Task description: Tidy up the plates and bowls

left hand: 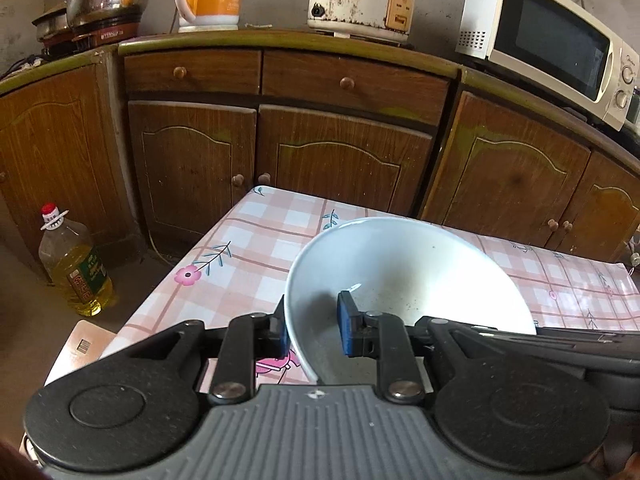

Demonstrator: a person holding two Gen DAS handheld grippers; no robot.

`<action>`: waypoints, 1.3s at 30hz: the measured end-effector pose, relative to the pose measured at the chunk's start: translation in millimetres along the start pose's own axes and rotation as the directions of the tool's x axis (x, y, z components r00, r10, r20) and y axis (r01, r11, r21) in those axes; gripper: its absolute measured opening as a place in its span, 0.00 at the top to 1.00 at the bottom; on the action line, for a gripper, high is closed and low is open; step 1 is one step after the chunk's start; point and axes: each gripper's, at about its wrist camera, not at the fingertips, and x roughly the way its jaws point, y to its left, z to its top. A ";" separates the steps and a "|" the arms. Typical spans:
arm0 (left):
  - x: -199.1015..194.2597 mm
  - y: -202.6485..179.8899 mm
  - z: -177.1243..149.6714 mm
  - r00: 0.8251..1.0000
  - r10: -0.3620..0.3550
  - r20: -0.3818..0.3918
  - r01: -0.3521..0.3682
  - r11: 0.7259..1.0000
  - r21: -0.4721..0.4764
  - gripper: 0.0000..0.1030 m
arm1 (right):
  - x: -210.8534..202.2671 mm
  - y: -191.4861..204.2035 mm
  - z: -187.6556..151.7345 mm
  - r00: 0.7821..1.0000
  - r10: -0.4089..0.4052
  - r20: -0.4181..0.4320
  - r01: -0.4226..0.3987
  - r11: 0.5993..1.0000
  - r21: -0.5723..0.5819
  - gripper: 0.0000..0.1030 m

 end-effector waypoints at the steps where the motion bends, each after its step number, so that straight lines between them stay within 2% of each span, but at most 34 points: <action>1: -8.6 -0.5 -1.7 1.000 0.004 0.006 -0.004 1.000 -0.001 0.78 | -9.2 4.0 -3.7 1.000 0.003 0.005 -0.003 1.000 -0.006 0.69; 10: -71.3 -1.1 -20.4 0.998 0.036 0.047 -0.037 0.999 0.003 0.77 | -66.5 32.6 -33.3 0.999 0.024 0.028 -0.023 0.999 -0.038 0.69; 19: -112.9 -0.1 -41.7 0.995 0.066 0.075 -0.066 0.998 0.008 0.76 | -104.8 52.9 -63.3 0.998 0.044 0.037 -0.042 0.997 -0.068 0.69; 39: -152.3 -3.6 -79.0 0.993 0.076 0.091 -0.075 0.997 -0.013 0.76 | -145.7 63.5 -110.4 0.998 0.055 0.037 -0.051 0.994 -0.099 0.69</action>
